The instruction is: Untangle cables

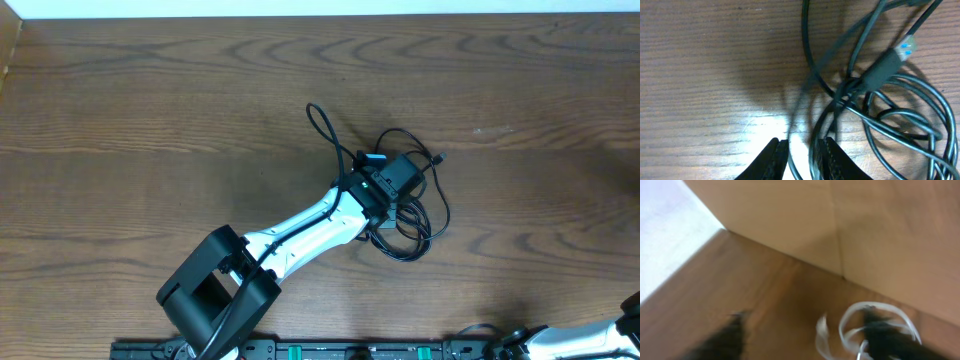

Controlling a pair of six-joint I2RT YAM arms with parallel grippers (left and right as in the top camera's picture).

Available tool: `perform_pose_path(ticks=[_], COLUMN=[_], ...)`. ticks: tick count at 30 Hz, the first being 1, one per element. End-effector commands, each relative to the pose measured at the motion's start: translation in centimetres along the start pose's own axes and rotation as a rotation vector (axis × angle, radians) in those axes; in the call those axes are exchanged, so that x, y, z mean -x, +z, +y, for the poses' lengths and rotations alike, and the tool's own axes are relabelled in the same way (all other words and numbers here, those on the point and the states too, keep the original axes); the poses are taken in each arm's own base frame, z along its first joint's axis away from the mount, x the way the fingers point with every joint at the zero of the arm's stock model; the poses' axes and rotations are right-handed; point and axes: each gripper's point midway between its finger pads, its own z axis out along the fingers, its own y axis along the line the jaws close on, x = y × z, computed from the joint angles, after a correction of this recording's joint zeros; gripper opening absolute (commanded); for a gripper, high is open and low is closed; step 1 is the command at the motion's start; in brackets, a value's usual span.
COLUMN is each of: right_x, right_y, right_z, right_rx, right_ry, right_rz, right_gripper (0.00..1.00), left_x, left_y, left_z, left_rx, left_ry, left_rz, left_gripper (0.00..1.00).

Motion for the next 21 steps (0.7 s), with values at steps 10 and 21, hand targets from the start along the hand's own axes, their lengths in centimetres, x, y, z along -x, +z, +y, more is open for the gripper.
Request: perform_pose_path(ticks=[10,21], right_x=[3.3,-1.5], right_y=[-8.5,-16.3], right_z=[15.4,25.1], right_rx=[0.66,0.833], right_ry=[0.229,0.147], right_rz=[0.125,0.37], right_gripper=[0.99,0.99], left_x=[4.5,1.3], left_y=[-4.3,-4.7], left_z=[1.4,0.4], left_rx=[-0.067,-0.09], left_ry=[-0.094,-0.031], left_rz=[-0.123,-0.049], left_gripper=[0.08,0.47])
